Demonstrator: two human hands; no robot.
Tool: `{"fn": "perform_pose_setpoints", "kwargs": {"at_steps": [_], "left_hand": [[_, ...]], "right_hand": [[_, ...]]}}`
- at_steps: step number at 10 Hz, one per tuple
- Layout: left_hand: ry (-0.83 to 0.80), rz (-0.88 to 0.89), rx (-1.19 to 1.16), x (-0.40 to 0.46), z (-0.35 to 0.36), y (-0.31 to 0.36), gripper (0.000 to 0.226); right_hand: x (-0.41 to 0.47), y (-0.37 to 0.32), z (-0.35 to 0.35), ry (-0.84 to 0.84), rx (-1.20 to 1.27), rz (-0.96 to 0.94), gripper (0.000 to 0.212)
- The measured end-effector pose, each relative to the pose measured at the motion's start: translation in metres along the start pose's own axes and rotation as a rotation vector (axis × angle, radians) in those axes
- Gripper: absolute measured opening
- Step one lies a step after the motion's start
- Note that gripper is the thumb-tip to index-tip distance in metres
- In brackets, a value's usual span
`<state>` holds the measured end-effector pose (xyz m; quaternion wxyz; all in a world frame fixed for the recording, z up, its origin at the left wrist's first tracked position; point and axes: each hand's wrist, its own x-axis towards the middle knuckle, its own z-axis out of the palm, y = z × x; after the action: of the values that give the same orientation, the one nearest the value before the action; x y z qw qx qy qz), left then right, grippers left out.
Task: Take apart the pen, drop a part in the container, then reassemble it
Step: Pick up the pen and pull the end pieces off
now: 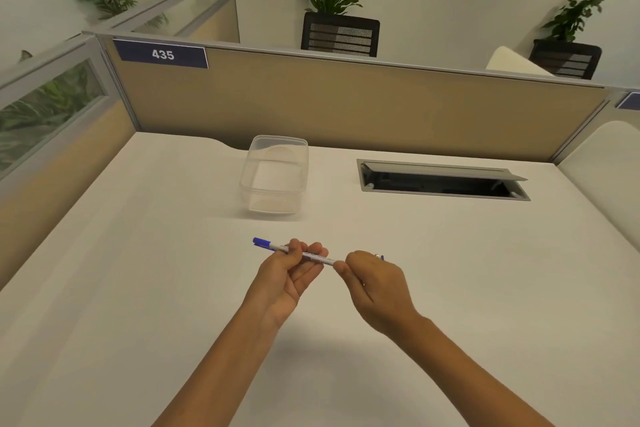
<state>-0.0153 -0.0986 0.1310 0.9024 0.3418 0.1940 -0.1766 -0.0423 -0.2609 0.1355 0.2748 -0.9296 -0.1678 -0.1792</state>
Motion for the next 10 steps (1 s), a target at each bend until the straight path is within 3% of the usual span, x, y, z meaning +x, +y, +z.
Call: {"fn": "perform_pose_setpoints", "kwargs": {"at_steps": [1,2,3,4,5,6,7,8,9,10], "left_hand": [[-0.05,0.072,0.063,0.002,0.004,0.005,0.019],[-0.093,0.143,0.157,0.004,0.002,0.008,0.018],[-0.159,0.235,0.251,0.006,-0.002,0.008,0.014],[-0.224,0.317,0.322,0.007,-0.006,0.008,0.01],[-0.215,0.32,0.304,0.008,-0.007,0.008,0.012],[-0.087,0.262,0.216,0.007,-0.005,0.005,0.016],[0.047,0.16,0.115,0.004,-0.003,0.0,0.016],[0.072,0.112,0.041,0.002,0.0,-0.003,0.015],[0.034,0.165,0.071,0.003,0.004,0.0,0.014],[-0.018,0.229,0.141,0.005,0.007,0.003,0.015]], "right_hand": [[-0.004,-0.015,0.008,0.038,0.486,0.34,0.044],[-0.007,-0.028,0.011,0.037,0.763,0.629,0.046],[-0.005,-0.03,0.007,-0.071,1.105,0.961,0.048],[0.004,-0.023,-0.001,-0.291,1.614,1.331,0.046],[0.012,-0.022,-0.009,-0.382,1.577,1.33,0.048],[0.011,-0.018,-0.008,-0.328,0.503,0.702,0.046],[0.008,-0.001,-0.003,-0.248,-0.189,0.058,0.04],[0.007,0.009,-0.003,-0.15,-0.242,-0.104,0.037],[0.008,0.0,0.004,-0.1,0.036,0.165,0.037],[0.013,-0.008,0.004,-0.192,0.813,0.833,0.044]]}}
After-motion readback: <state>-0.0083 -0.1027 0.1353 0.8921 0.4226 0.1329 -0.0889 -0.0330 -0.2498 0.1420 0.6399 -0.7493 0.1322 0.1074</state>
